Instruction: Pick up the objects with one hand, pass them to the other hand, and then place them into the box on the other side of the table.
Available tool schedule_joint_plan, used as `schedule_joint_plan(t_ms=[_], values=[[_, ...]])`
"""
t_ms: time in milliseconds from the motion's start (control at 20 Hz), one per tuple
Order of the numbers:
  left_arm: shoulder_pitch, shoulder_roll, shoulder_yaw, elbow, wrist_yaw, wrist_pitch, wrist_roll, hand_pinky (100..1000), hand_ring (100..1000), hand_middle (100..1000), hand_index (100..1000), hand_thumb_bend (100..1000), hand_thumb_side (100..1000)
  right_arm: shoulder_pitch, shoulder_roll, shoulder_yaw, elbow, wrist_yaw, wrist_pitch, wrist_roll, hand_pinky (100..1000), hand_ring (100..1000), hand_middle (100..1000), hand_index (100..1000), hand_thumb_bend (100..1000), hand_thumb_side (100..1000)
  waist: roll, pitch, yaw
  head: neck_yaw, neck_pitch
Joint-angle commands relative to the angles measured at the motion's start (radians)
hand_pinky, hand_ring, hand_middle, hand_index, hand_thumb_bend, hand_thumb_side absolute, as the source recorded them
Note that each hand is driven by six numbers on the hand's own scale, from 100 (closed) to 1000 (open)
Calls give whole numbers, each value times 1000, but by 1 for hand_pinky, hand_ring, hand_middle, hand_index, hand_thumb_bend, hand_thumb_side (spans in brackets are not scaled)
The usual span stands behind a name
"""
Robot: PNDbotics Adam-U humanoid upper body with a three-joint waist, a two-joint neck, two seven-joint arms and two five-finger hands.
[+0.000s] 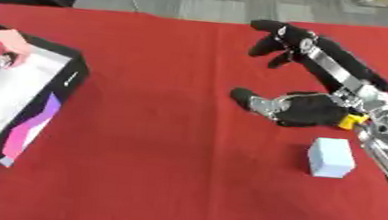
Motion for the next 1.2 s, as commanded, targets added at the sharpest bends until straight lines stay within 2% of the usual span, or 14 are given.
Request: schedule_joint_plan(t_ms=[50, 100, 150, 200, 300, 400, 550, 600, 850, 1000, 1200], values=[[-14, 23, 11, 24, -30, -14, -22, 779, 720, 618, 647, 224, 100, -14, -21, -16, -21, -9, -3, -7, 723, 812, 697, 949, 488, 443, -10, 1, -2, 2, -6], [-14, 22, 11, 32, -41, -21, -28, 792, 747, 659, 685, 253, 264, -14, -21, -16, -21, -11, -4, -8, 723, 812, 697, 948, 502, 438, -10, 1, -3, -1, -4], [-14, 22, 12, 38, -52, -29, -32, 794, 751, 665, 690, 258, 285, -14, -21, -17, -21, -12, -5, -8, 723, 812, 697, 948, 504, 437, -10, 1, -3, -5, -2], [-14, 21, 13, 44, -64, -37, -36, 811, 777, 710, 733, 308, 468, -14, -21, -18, -21, -13, -6, -8, 724, 812, 697, 948, 515, 434, -10, 1, -4, -10, 1], [-11, 21, 14, 54, -87, -56, -46, 820, 793, 756, 782, 382, 692, -14, -23, -20, -21, -16, -6, -10, 723, 812, 697, 947, 524, 431, -10, 1, -5, -17, 5], [-8, 23, 17, 60, -110, -71, -55, 837, 814, 807, 835, 440, 806, -14, -25, -22, -21, -20, -6, -12, 723, 812, 697, 947, 530, 427, -9, 1, -6, -22, 8], [-6, 24, 24, 64, -139, -85, -65, 846, 825, 822, 847, 496, 869, -14, -26, -23, -21, -25, -9, -14, 724, 812, 697, 948, 530, 425, -8, 0, -7, -26, 10], [-6, 24, 26, 63, -145, -88, -67, 846, 824, 821, 844, 492, 865, -14, -27, -23, -21, -26, -10, -14, 724, 812, 697, 948, 530, 424, -8, -1, -7, -30, 11], [-2, 23, 46, 48, -151, -80, -43, 833, 805, 803, 813, 372, 795, -13, -33, -29, -21, -34, -19, -21, 727, 814, 699, 947, 511, 424, -9, -5, -11, -70, 20], [9, 23, 60, 24, -133, -75, -17, 830, 799, 794, 802, 315, 739, -14, -47, -34, -21, -46, -30, -26, 738, 820, 707, 945, 449, 437, -12, -11, -17, -107, 30], [25, 29, 69, -3, -104, -60, 19, 831, 801, 788, 787, 266, 705, -20, -79, -38, -21, -74, -30, -15, 751, 829, 710, 932, 319, 454, -17, -24, -32, -159, 46]])
